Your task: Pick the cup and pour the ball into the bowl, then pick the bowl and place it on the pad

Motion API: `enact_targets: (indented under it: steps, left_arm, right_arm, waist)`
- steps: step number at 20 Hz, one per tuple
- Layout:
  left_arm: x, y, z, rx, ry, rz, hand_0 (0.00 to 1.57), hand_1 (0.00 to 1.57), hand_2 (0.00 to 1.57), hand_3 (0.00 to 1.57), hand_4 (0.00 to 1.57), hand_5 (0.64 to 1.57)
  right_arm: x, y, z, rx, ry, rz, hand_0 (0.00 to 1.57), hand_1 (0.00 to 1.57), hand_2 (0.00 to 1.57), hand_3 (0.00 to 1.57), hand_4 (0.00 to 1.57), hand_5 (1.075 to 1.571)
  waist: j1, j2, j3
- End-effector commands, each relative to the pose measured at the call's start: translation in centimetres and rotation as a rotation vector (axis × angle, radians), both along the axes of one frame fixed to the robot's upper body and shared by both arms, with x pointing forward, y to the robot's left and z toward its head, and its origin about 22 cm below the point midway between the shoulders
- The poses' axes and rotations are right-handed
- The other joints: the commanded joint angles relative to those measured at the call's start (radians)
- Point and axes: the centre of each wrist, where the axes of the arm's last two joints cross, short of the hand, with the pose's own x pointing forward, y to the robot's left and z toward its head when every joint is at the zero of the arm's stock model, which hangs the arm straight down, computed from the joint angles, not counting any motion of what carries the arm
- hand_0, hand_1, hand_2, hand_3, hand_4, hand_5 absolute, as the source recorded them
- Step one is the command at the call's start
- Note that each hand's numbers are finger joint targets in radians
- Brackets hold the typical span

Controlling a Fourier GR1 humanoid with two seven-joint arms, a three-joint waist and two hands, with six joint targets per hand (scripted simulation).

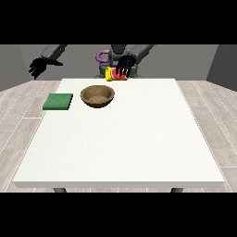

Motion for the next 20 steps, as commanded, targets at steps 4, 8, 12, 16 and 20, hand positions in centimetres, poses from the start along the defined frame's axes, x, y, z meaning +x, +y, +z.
enact_targets:
  steps: [4, 8, 12, 16, 20]
  left_arm:
    - [0.2, -2.7, 2.6, 0.198, -0.1, -0.023, 0.46, 0.46, 1.57, 1.57, 0.89, 1.571]
    - [-1.3, -4.2, 3.0, 0.275, -0.155, -0.065, 0.28, 0.28, 1.57, 1.57, 0.86, 1.57]
    - [-2.5, -4.4, 1.0, 0.404, -0.161, -0.092, 0.0, 0.0, 1.57, 1.57, 0.91, 1.547]
    - [-2.8, -4.3, 0.1, 0.54, -0.099, -0.139, 0.0, 0.0, 1.57, 1.57, 1.2, 1.434]
    - [-1.2, -5.9, 4.3, 0.684, -0.163, -0.15, 0.61, 0.61, 1.57, 1.57, 1.23, 1.387]
  right_arm:
    - [2.7, 0.8, 2.0, -0.023, -0.014, 0.007, 0.0, 0.0, 0.0, 0.27, 0.0, 1.53]
    - [4.0, 2.0, 2.2, -0.007, -0.039, -0.007, 0.0, 0.0, 0.0, 0.3, 0.0, 1.528]
    - [4.3, 1.5, 3.0, -0.009, -0.063, 0.045, 0.0, 0.0, 0.0, 0.25, 0.0, 1.525]
    - [4.2, 3.7, 1.1, -0.001, -0.025, 0.056, 0.0, 0.0, 0.0, 0.19, 0.0, 1.521]
    - [4.7, 4.4, 0.9, 0.026, -0.012, 0.064, 0.0, 0.0, 0.0, 0.07, 0.0, 1.519]
  waist:
    - [-0.006, 0.028, -0.0005]
    - [0.014, 0.047, -0.0003]
    - [-0.023, 0.085, -0.0001]
    - [-0.043, 0.024, -0.0006]
    - [-0.042, 0.041, -0.0001]
